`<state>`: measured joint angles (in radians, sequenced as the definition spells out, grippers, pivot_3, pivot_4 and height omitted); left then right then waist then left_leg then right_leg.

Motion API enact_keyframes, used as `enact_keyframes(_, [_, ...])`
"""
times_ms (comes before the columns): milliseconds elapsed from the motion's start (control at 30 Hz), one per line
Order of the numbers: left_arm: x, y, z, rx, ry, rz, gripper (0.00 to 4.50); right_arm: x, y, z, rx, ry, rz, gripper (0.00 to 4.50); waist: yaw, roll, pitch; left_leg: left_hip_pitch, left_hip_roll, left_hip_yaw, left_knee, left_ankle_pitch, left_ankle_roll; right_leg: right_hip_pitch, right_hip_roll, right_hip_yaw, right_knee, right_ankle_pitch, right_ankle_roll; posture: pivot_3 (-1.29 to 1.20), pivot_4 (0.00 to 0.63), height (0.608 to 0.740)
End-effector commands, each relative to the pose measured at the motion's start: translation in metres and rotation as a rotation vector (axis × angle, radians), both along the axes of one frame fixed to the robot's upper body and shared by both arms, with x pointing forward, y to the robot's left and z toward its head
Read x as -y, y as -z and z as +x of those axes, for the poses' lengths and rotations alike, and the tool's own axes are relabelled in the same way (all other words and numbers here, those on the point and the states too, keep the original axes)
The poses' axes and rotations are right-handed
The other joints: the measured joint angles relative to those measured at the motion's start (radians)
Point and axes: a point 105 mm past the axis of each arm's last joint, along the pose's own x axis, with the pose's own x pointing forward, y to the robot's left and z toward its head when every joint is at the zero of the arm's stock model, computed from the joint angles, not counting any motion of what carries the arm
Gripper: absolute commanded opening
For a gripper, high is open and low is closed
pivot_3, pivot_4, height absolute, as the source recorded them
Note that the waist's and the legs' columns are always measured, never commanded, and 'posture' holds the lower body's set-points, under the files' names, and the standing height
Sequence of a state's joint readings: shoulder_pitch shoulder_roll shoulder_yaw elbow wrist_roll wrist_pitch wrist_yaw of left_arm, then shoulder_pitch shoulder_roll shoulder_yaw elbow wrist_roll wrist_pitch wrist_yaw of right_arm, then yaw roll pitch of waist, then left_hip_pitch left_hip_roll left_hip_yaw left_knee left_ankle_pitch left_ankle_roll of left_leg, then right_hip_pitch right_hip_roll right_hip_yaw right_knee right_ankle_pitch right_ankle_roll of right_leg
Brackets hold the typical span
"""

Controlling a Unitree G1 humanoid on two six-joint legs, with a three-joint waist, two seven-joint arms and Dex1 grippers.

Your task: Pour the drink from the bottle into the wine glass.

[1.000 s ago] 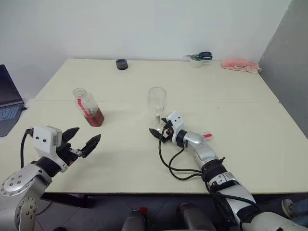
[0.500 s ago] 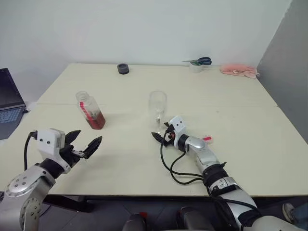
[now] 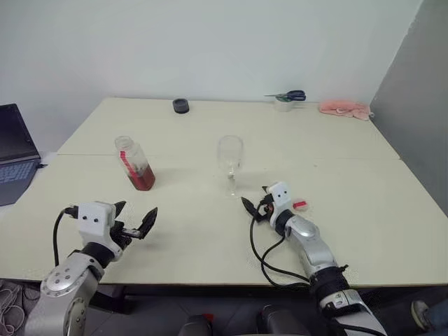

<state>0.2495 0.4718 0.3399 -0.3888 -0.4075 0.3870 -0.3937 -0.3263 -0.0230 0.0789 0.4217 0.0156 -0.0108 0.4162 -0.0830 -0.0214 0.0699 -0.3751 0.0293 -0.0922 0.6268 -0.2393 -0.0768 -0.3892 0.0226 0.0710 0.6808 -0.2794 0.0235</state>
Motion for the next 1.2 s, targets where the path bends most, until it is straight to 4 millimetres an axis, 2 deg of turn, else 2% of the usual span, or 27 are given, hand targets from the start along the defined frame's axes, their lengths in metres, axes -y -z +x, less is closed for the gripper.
enact_keyframes(33, [-0.030, -0.063, 0.008, 0.160, 0.059, -0.022, 4.50, 0.007, -0.123, -0.015, 0.134, -0.459, -0.129, 4.48, 0.000, 0.000, -0.002, 0.000, 0.000, 0.000, 0.000, 0.000, 0.000, 0.000, 0.000, 0.000, 0.000, 0.000, 0.000, 0.00, 0.000, 0.740])
enact_keyframes(300, [-0.022, -0.061, 0.015, 0.167, 0.075, -0.028, 4.50, 0.003, -0.123, -0.018, 0.148, -0.451, -0.136, 4.48, 0.003, 0.000, -0.006, 0.001, 0.000, 0.001, 0.000, 0.000, 0.000, 0.001, 0.000, 0.001, 0.000, -0.001, 0.000, 0.00, 0.000, 0.740])
enact_keyframes(967, [-0.023, -0.057, 0.009, 0.179, 0.051, -0.008, 4.50, -0.008, -0.132, -0.029, 0.176, -0.479, -0.105, 4.48, 0.025, 0.004, -0.025, 0.003, 0.000, 0.005, 0.000, -0.002, 0.000, 0.001, 0.000, 0.004, 0.000, -0.005, 0.000, 0.00, 0.000, 0.740])
enact_keyframes(1200, [-0.021, -0.056, 0.009, 0.186, 0.049, -0.002, 4.50, -0.008, -0.134, -0.032, 0.176, -0.475, -0.097, 4.48, 0.024, 0.004, -0.028, 0.011, 0.000, 0.014, -0.001, -0.006, 0.002, 0.005, 0.000, 0.013, 0.000, -0.008, -0.002, 0.00, 0.000, 0.740])
